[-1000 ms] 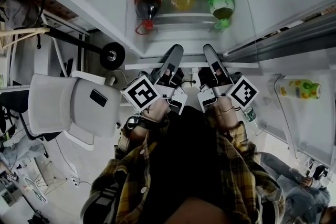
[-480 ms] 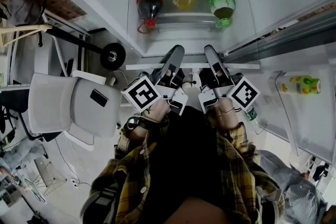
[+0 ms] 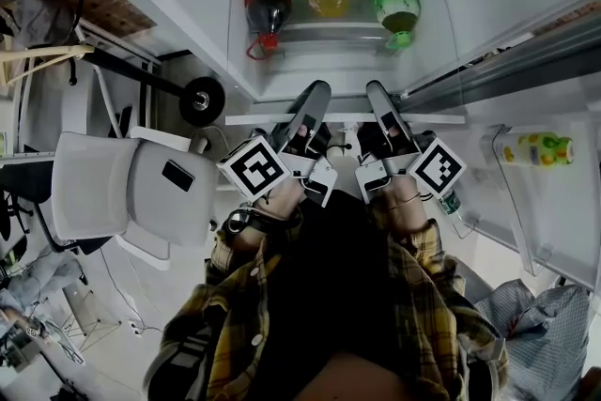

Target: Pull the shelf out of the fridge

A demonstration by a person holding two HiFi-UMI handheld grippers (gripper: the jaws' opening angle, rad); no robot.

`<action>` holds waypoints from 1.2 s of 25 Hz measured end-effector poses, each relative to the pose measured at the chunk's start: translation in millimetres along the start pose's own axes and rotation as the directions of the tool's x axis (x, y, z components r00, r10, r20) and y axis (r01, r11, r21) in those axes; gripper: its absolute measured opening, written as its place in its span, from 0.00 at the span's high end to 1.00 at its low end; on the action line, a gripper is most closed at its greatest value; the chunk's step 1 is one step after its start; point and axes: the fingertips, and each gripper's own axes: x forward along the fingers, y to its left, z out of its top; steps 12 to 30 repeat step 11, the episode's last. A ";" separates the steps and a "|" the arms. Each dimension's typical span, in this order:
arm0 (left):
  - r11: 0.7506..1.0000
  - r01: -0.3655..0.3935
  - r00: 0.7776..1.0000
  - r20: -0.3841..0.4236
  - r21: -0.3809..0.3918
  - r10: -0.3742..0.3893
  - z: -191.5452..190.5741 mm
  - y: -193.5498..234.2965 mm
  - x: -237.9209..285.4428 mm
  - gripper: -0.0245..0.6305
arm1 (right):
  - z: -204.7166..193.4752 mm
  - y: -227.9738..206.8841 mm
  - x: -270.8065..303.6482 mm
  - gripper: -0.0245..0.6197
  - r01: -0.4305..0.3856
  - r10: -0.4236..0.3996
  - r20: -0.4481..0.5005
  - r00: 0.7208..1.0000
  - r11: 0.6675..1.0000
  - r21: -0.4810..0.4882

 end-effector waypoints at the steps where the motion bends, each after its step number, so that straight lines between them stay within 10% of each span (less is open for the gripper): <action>1: 1.000 -0.009 1.000 0.001 -0.006 0.009 -0.1 0.6 -0.5 0.88 | -0.2 -0.2 -0.2 0.87 0.001 -0.001 0.000 1.000 1.000 0.002; 30: 0.999 -0.028 1.000 0.003 -0.022 0.028 -1.8 1.9 -1.8 0.88 | -0.3 -1.3 -2.6 0.87 0.006 -0.006 0.003 1.000 1.000 0.014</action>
